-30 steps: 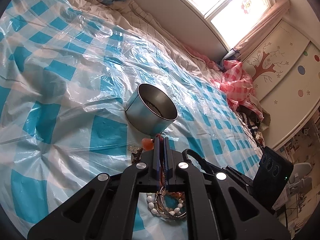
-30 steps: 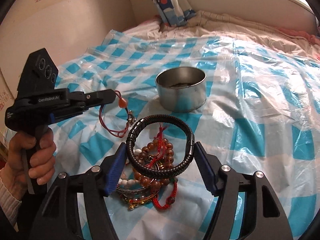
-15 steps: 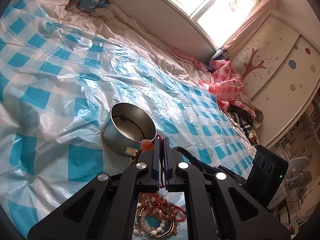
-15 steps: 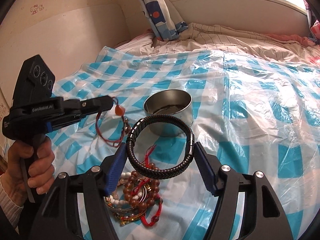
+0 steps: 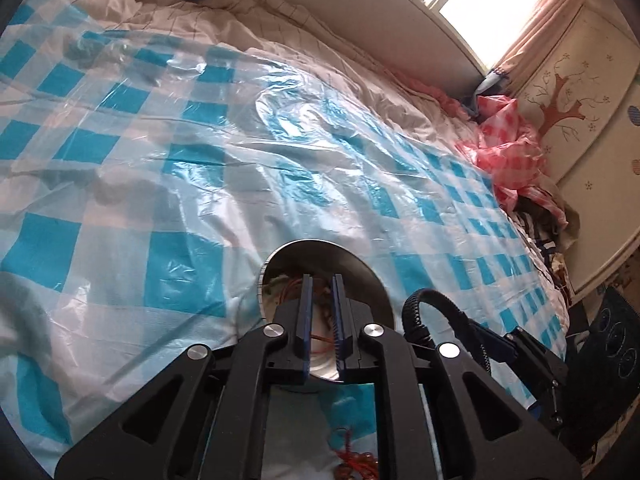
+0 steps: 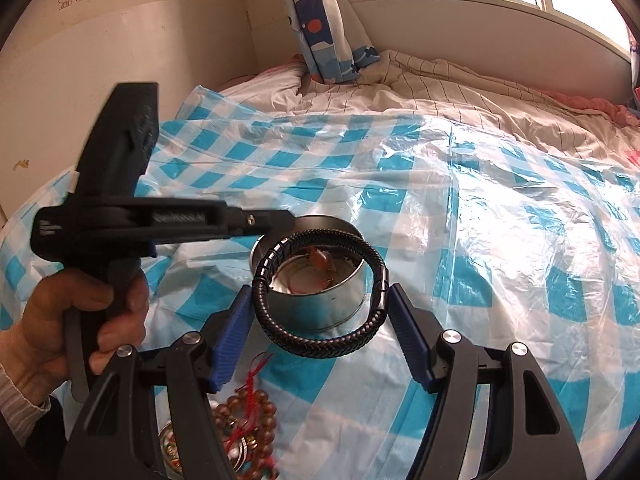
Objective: Organize jewelry
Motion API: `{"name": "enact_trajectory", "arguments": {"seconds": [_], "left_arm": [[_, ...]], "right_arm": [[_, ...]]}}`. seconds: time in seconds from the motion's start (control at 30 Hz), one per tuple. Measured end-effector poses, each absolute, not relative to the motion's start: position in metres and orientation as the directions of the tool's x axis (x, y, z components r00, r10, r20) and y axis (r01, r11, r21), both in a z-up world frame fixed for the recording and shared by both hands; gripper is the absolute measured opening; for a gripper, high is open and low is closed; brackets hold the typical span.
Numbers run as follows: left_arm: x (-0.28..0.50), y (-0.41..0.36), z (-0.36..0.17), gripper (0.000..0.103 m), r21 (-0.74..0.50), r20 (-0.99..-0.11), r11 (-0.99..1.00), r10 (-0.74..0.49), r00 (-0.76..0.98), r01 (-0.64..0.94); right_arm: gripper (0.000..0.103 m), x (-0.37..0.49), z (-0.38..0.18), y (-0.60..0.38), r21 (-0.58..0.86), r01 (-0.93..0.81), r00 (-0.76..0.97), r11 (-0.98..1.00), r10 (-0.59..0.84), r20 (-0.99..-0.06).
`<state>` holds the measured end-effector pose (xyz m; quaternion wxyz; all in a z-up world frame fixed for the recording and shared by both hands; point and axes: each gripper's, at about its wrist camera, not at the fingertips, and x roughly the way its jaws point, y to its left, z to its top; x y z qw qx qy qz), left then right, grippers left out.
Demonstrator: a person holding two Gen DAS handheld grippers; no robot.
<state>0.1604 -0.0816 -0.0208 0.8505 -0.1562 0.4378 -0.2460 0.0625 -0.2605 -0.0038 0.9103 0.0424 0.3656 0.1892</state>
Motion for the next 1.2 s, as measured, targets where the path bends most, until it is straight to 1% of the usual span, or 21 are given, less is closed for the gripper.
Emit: {"name": "enact_trajectory", "arguments": {"seconds": [0.03, 0.07, 0.1, 0.13, 0.3, 0.37, 0.43, 0.5, 0.57, 0.67, 0.73, 0.77, 0.87, 0.93, 0.97, 1.03, 1.1, 1.2], "left_arm": [[0.159, -0.077, -0.020, 0.021, -0.474, -0.665, 0.834, -0.549, 0.507, 0.281], [0.156, -0.072, -0.017, 0.024, -0.466, -0.660, 0.840, -0.540, 0.523, 0.278], [0.154, -0.066, -0.015, 0.033, -0.458, -0.657, 0.846, -0.529, 0.536, 0.273], [0.151, -0.060, -0.013, 0.037, -0.451, -0.656, 0.852, -0.519, 0.548, 0.267], [0.138, -0.036, -0.011, 0.042, -0.442, -0.651, 0.867, -0.485, 0.584, 0.228], [0.131, -0.031, -0.013, 0.044, -0.428, -0.663, 0.881, -0.458, 0.592, 0.203], [0.124, -0.028, -0.015, 0.047, -0.414, -0.677, 0.890, -0.441, 0.590, 0.191], [0.114, -0.027, -0.017, 0.049, -0.393, -0.689, 0.902, -0.417, 0.592, 0.178], [0.104, -0.029, -0.020, 0.051, -0.365, -0.709, 0.915, -0.394, 0.585, 0.174], [0.087, -0.036, -0.023, 0.056, -0.276, -0.740, 0.947, -0.318, 0.593, 0.163], [0.075, -0.040, -0.025, 0.061, -0.219, -0.752, 0.964, -0.263, 0.604, 0.148], [0.069, -0.041, -0.025, 0.063, -0.198, -0.755, 0.970, -0.242, 0.610, 0.140], [0.049, -0.044, -0.024, 0.069, -0.155, -0.750, 0.980, -0.200, 0.631, 0.126], [0.039, -0.046, -0.022, 0.076, -0.112, -0.740, 0.987, -0.158, 0.654, 0.112], [0.035, -0.047, -0.021, 0.077, -0.092, -0.733, 0.990, -0.140, 0.666, 0.107], [0.029, -0.051, -0.020, 0.084, -0.061, -0.722, 0.993, -0.115, 0.683, 0.102], [0.027, -0.053, -0.020, 0.086, -0.047, -0.716, 0.994, -0.103, 0.690, 0.100], [0.027, -0.052, -0.019, 0.086, -0.056, -0.715, 0.994, -0.106, 0.691, 0.094]], "right_arm": [[0.066, 0.067, -0.005, -0.259, 0.214, -0.316, 0.658, 0.924, 0.376, -0.653], [0.066, 0.071, -0.007, -0.258, 0.212, -0.319, 0.655, 0.924, 0.376, -0.655], [0.066, 0.075, -0.008, -0.256, 0.209, -0.323, 0.653, 0.923, 0.377, -0.657], [0.066, 0.080, -0.009, -0.252, 0.206, -0.329, 0.651, 0.922, 0.379, -0.658], [0.067, 0.106, -0.010, -0.227, 0.181, -0.360, 0.640, 0.915, 0.384, -0.666], [0.074, 0.117, -0.018, -0.214, 0.144, -0.366, 0.618, 0.919, 0.356, -0.701], [0.075, 0.119, -0.024, -0.210, 0.109, -0.349, 0.617, 0.931, 0.316, -0.721], [0.075, 0.107, -0.021, -0.218, 0.134, -0.326, 0.627, 0.936, 0.320, -0.710], [0.082, 0.083, -0.016, -0.230, 0.154, -0.307, 0.644, 0.939, 0.324, -0.693], [0.088, 0.040, -0.019, -0.248, 0.156, -0.269, 0.656, 0.950, 0.300, -0.693], [0.088, 0.018, -0.026, -0.261, 0.188, -0.224, 0.647, 0.956, 0.290, -0.705], [0.088, 0.010, -0.030, -0.266, 0.209, -0.196, 0.644, 0.958, 0.286, -0.710], [0.089, -0.009, -0.044, -0.276, 0.229, -0.115, 0.645, 0.967, 0.248, -0.723], [0.089, -0.015, -0.049, -0.278, 0.225, -0.077, 0.658, 0.971, 0.219, -0.720], [0.091, -0.016, -0.049, -0.280, 0.225, -0.065, 0.668, 0.972, 0.210, -0.714], [0.094, -0.017, -0.050, -0.285, 0.242, -0.052, 0.680, 0.969, 0.212, -0.702], [0.096, -0.019, -0.050, -0.288, 0.252, -0.040, 0.687, 0.967, 0.210, -0.696], [0.096, -0.021, -0.049, -0.288, 0.243, -0.034, 0.699, 0.970, 0.197, -0.688]]}}
